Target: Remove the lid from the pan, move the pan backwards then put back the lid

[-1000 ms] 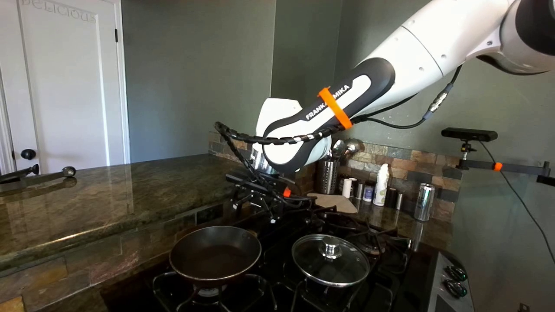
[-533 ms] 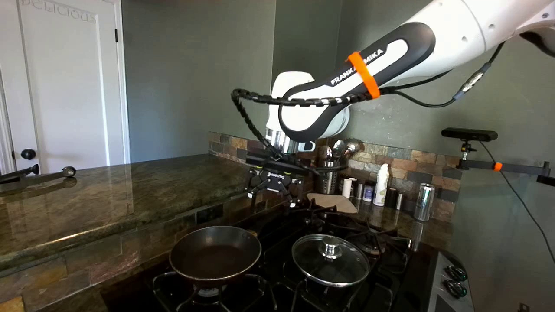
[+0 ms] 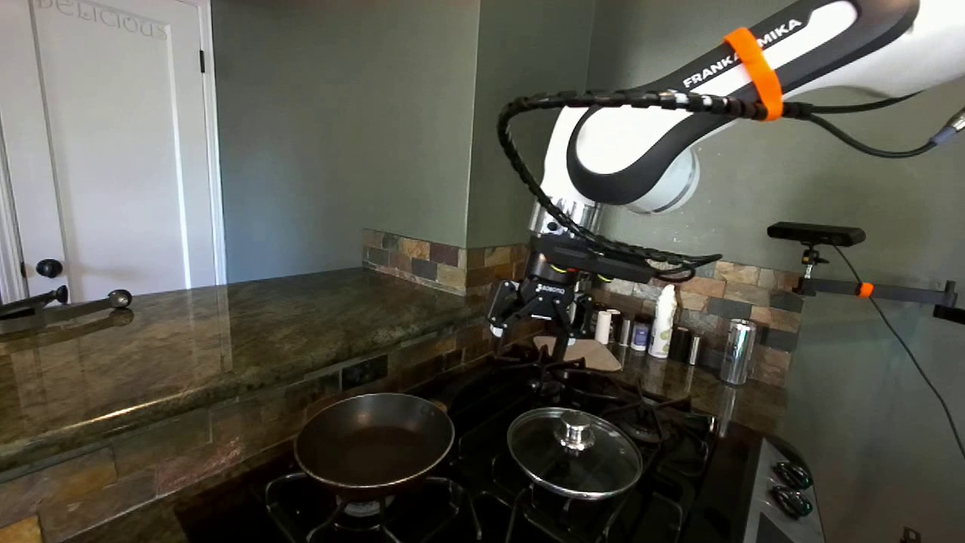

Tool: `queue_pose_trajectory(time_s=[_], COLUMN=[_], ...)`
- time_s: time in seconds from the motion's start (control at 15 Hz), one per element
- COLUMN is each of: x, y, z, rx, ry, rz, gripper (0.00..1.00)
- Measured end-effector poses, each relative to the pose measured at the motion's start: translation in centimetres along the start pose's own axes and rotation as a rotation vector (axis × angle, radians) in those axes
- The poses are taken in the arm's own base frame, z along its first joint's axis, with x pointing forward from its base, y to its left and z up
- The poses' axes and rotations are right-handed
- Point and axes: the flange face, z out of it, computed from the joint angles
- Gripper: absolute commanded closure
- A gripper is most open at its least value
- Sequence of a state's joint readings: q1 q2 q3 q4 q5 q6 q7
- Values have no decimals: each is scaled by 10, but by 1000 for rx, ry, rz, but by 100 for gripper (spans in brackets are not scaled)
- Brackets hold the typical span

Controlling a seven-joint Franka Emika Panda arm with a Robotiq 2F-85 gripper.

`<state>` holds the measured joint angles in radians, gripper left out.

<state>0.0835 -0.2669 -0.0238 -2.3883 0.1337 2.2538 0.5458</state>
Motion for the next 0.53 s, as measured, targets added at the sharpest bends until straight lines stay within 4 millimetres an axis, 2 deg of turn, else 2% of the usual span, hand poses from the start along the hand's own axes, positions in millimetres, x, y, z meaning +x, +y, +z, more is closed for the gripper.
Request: queue_pose_trajectory(time_s=[0.33, 0.53], x=[-32, -38], y=[47, 63], z=[-3, -2], rx=[-6, -43], ry=[-107, -93], rz=[-224, -292], gripper=[0, 0])
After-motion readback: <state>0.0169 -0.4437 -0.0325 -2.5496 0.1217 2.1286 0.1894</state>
